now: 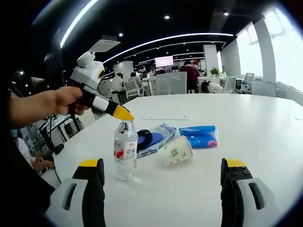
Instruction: Arrange the tabletop items into an orderly group along one side of the table until the central work area is clear of visible clutter.
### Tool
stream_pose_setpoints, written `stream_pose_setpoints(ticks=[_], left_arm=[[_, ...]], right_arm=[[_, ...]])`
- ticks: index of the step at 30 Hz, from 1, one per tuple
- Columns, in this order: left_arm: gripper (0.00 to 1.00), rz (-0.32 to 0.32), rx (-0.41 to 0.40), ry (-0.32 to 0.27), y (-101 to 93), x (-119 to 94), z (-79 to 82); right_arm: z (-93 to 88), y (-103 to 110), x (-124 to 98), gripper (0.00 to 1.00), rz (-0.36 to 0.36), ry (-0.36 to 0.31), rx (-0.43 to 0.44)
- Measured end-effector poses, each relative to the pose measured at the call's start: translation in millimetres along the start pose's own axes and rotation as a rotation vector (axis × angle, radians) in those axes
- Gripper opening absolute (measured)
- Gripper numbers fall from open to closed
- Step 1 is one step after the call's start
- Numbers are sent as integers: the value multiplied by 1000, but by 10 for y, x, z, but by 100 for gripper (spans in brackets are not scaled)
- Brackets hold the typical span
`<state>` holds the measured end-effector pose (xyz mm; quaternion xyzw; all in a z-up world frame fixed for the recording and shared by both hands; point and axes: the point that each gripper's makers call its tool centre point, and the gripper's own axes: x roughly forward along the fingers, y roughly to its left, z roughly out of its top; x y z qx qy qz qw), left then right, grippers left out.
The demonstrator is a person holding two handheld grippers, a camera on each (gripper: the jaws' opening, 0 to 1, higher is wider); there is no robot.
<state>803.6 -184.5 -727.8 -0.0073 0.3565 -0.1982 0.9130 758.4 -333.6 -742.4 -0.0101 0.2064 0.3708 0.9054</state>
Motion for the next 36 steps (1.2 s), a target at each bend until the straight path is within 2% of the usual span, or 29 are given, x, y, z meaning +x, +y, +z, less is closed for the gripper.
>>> stream_pose_setpoints(ticks=[5, 15, 27, 36], left_arm=[[18, 18, 54, -15, -132, -140, -58], [19, 51, 86, -51, -317, -314, -149], [19, 76, 72, -69, -341, -450, -287], [19, 108, 70, -84, -370, -458, -314]], right_arm=[[24, -40, -2, 100, -14, -5, -1], [56, -83, -14, 100, -14, -6, -15], [50, -91, -3, 100, -13, -3, -20], [36, -76, 4, 100, -7, 2, -26]])
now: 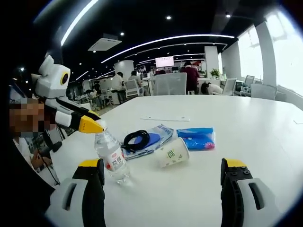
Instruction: Arrange the tabletop items into an orderly group along one side of the table until the central work area is clear of visible clutter.
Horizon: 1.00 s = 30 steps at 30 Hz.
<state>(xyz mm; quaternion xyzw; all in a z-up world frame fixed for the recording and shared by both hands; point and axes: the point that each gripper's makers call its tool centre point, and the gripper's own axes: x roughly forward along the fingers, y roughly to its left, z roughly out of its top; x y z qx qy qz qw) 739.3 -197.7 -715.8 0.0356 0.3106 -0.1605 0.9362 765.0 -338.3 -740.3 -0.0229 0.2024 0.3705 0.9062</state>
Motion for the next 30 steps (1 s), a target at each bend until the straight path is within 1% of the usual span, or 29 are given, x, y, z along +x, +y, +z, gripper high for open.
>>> stream_pose_setpoints(ticks=[5, 8, 12, 19, 21, 24, 26, 28, 30], left_arm=[[20, -6, -1, -9, -22, -14, -8], [20, -26, 12, -12, -44, -15, -21], [21, -32, 17, -12, -53, -20, -43], [21, -35, 50, -16, -61, -11, -51], [21, -38, 73, -19, -58, -13, -54], [27, -50, 82, -39, -57, -17, -27], [28, -62, 83, -39, -55, -16, -16], [29, -71, 101, -38, -50, -10, -14], [31, -106, 107, -35, -65, 6, -21]], right_arm=[[-5, 6, 3, 100, 2, 1, -1], [-9, 6, 11, 100, 4, 3, 1], [5, 6, 21, 100, 3, -1, 1], [10, -6, 33, 100, -2, 0, 1], [14, -12, 35, 100, -5, -2, 2], [11, -20, 40, 100, -9, -2, 4], [10, -17, 40, 100, -10, -1, 5], [13, -12, 40, 100, -10, -1, 4], [12, -12, 39, 100, -13, 0, 4]])
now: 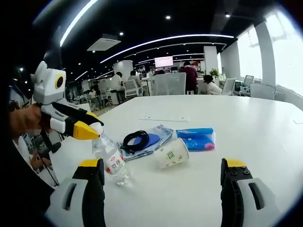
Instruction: Arrange the tabletop items into an orderly group along one side of the table until the central work area is clear of visible clutter.
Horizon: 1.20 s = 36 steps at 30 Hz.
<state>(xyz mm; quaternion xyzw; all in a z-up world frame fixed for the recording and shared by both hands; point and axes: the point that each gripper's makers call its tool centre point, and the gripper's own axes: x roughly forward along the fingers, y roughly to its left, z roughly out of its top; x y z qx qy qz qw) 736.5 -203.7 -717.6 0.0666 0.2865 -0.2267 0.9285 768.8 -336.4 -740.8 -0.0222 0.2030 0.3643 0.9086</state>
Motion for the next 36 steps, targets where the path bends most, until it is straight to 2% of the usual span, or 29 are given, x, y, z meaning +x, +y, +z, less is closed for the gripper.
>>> stream_pose_setpoints(ticks=[3, 7, 9, 11, 17, 20, 27, 36], left_arm=[[31, -65, -12, -25, -43, 15, 20], [31, -82, 6, -32, 9, 48, 4], [30, -99, 26, -61, 17, 58, 37], [31, -126, 7, -57, -1, 74, 26], [30, -164, 36, -60, -38, 107, -12], [29, -171, 58, -59, -54, 120, -47], [23, -193, 121, -97, -97, 147, -106], [22, -200, 138, -112, -87, 144, -91]], right_arm=[[6, -1, -1, 100, -3, -2, 1], [0, -9, -7, 100, -9, 0, 2], [-7, -15, -9, 100, -12, 2, 0], [-14, -21, -10, 100, -15, 3, 3], [-18, -16, 2, 100, -17, 5, 2], [-20, -3, 9, 100, -17, 8, 2], [-21, 17, 11, 100, -19, 12, 1], [-50, 23, 2, 100, -23, 21, 0]])
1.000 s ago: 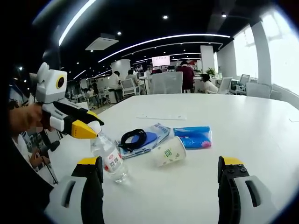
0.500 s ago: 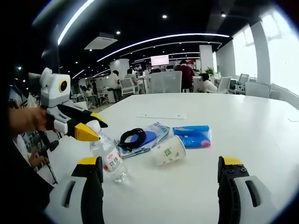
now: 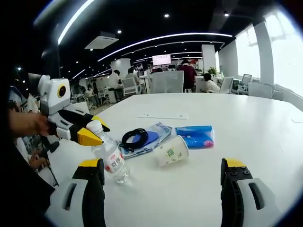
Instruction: Arrange the tabletop items into an orderly group along one side of the table until the central work area is clear of visible clutter.
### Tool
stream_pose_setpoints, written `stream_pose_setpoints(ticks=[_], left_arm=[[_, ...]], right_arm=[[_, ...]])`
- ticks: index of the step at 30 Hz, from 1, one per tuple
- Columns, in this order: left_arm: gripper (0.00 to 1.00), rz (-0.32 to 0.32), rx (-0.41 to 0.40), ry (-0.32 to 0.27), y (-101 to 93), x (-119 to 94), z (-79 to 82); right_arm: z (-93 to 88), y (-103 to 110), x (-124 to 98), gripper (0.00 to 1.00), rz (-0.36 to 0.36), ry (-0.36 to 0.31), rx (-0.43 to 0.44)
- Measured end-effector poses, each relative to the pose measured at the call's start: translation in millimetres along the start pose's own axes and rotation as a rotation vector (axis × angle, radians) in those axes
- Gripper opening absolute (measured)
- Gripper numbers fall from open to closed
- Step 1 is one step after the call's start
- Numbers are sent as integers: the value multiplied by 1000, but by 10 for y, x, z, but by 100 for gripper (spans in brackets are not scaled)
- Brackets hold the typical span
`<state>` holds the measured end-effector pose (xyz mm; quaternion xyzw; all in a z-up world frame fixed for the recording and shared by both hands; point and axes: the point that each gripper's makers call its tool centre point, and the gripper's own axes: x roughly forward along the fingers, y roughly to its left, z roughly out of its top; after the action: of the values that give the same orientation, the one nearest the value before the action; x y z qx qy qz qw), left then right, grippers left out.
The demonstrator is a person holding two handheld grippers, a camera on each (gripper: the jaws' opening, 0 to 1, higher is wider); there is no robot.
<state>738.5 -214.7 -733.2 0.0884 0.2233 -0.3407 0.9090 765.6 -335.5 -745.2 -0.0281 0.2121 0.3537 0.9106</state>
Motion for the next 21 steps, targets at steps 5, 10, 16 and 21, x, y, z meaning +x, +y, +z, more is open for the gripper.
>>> stream_pose_setpoints(ticks=[5, 10, 16, 21], left_arm=[[21, 11, -21, 13, 20, 8, 0], [20, 22, -20, 16, 37, 11, 2], [20, 23, -18, 23, 59, -2, 0], [20, 27, -46, 19, 105, -44, 8]], right_arm=[[3, 1, -3, 99, -2, 1, -1], [11, 1, 0, 100, 2, 0, -2], [63, -1, 17, 100, 8, -6, -21], [95, 2, 25, 100, 7, -12, -23]])
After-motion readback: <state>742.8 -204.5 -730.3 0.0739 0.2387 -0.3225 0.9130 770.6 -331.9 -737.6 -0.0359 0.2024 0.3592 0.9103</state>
